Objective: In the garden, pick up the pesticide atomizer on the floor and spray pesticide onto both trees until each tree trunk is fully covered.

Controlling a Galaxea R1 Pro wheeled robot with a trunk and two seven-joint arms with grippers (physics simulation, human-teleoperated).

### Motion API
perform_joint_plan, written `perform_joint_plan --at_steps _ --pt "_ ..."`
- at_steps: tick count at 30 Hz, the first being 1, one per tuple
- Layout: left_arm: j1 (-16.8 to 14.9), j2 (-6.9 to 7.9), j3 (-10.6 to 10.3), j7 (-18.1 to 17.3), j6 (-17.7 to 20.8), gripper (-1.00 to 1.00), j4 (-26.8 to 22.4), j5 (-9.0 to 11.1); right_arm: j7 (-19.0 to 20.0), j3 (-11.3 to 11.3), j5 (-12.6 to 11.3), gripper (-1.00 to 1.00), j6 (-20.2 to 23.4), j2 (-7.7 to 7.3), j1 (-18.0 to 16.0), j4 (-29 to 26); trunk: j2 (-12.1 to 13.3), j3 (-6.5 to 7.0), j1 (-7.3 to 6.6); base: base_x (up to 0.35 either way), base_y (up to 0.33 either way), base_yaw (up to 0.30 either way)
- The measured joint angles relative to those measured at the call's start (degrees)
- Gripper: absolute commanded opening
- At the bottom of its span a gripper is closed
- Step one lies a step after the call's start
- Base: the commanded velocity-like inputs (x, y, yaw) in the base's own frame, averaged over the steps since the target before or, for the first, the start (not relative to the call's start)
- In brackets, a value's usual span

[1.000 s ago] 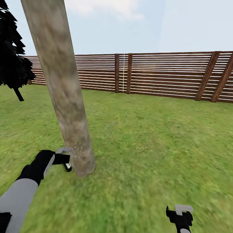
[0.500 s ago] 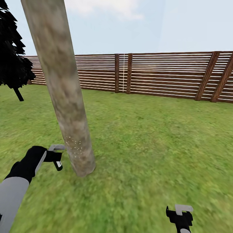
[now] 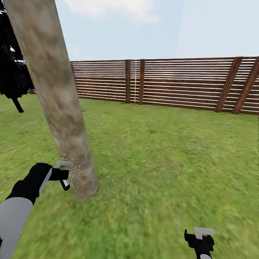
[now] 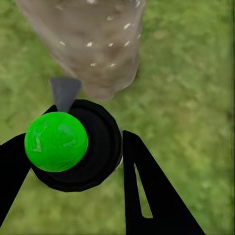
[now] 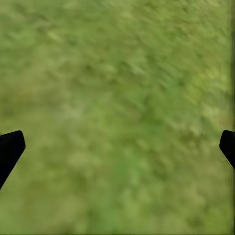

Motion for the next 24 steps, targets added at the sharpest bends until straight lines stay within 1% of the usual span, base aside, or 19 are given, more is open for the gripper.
perform_joint_plan --at_steps 3,6,17,24 --pt "0.0 0.00 0.0 0.0 0.0 -1.00 0.0 0.0 0.0 0.0 0.0 1.00 0.0 0.00 0.0 0.0 0.0 0.00 0.00 0.000 -0.276 0.028" --pt "0.0 0.00 0.1 0.0 0.0 -1.00 0.0 0.0 0.0 0.0 0.0 1.00 0.0 0.00 0.0 0.0 0.0 0.00 0.00 0.000 -0.276 0.141" --pt "0.0 0.01 0.3 0.3 -0.2 -1.00 0.0 -0.1 0.0 0.0 0.0 1.00 0.0 0.08 0.0 0.0 0.0 0.00 0.00 0.000 -0.277 0.264" --pt "0.1 -0.01 0.4 0.7 -0.4 -1.00 0.0 -0.3 0.0 0.0 0.0 1.00 0.0 -0.01 0.0 0.0 0.0 0.00 0.00 0.000 -0.277 0.038"
